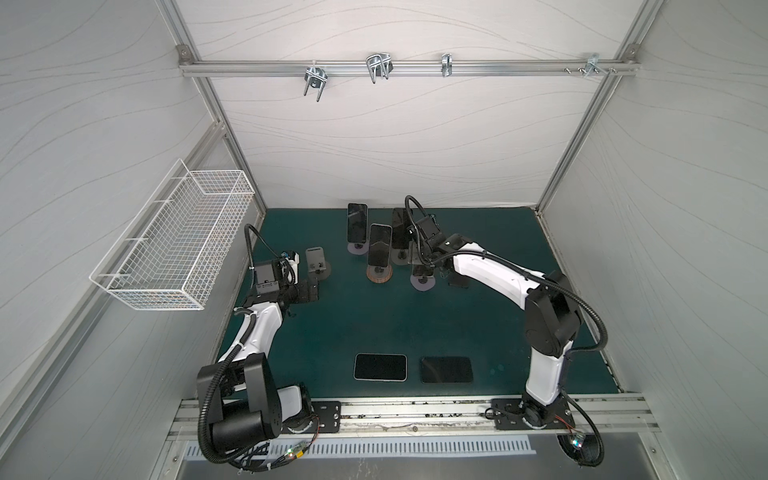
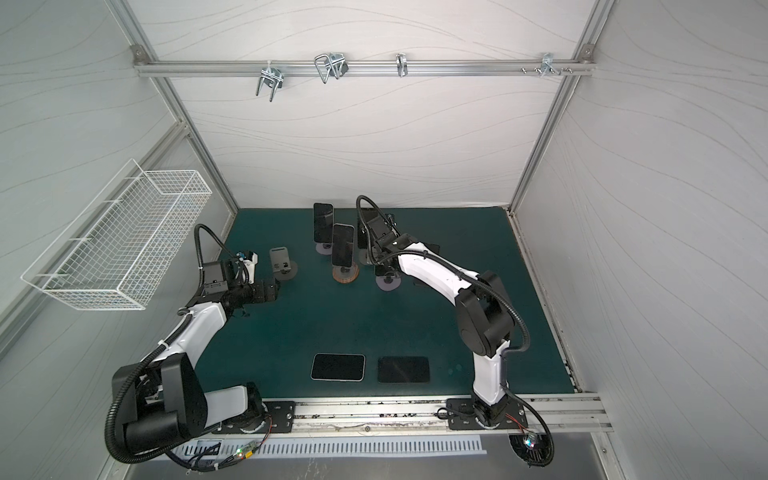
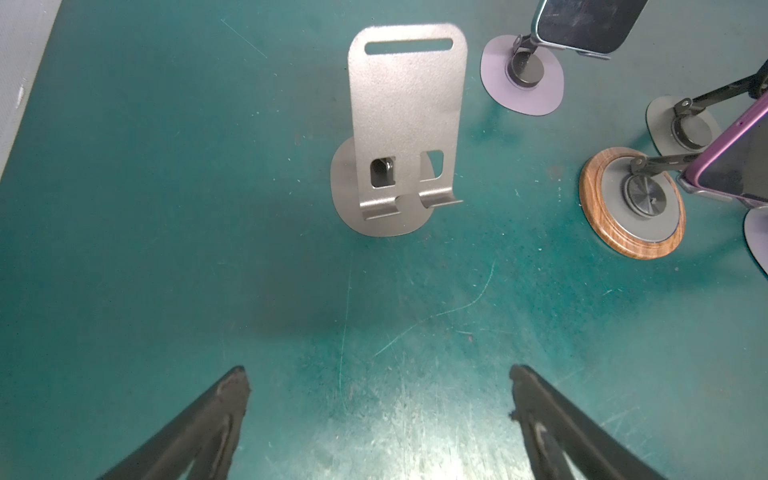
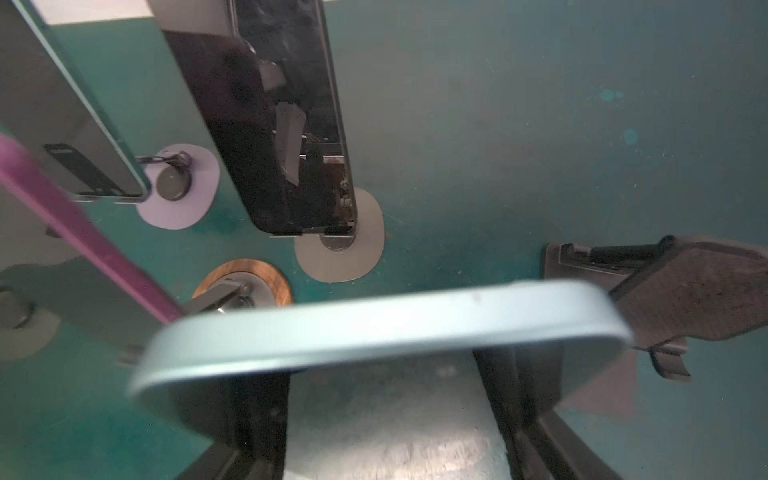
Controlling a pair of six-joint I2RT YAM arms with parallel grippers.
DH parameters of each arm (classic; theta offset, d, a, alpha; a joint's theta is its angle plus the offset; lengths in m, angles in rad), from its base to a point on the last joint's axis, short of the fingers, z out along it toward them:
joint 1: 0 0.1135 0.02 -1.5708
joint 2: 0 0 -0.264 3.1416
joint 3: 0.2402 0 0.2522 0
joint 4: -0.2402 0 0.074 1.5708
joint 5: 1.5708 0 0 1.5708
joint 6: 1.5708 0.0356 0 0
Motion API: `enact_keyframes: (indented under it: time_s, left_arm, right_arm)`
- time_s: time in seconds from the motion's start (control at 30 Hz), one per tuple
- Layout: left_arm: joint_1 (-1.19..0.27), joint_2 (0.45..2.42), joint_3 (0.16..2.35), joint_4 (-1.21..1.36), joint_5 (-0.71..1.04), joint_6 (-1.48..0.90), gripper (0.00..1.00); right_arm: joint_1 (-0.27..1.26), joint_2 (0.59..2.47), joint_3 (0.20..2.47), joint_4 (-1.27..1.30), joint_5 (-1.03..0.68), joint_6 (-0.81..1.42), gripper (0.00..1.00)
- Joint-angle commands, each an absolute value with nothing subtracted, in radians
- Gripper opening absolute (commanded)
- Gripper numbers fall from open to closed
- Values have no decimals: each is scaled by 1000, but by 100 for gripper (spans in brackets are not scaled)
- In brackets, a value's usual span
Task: Remove the phone from the phone stand
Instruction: 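Lift the mint-framed phone off the stand and carry it toward the robot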
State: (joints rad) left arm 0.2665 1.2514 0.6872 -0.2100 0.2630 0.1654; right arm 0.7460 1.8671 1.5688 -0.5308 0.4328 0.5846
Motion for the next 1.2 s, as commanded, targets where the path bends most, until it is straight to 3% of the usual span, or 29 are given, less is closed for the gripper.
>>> enact_keyframes:
  time_s: [0.0, 0.4, 0.63, 1.17]
  left_arm:
    - [272, 1225, 682, -186, 276, 184, 100]
    - [271, 1222, 680, -184, 277, 186, 100]
    - [272, 1222, 680, -186, 282, 187, 100]
    - [272, 1222, 681, -187, 287, 189, 100]
  right_arm:
    - [753, 1776, 1562, -545, 438, 565, 64]
    - [752, 1597, 1463, -646, 336, 474, 61]
    - [772, 1547, 1403, -726, 188, 361, 61]
    - [834, 1607, 1272, -808, -1, 122, 60]
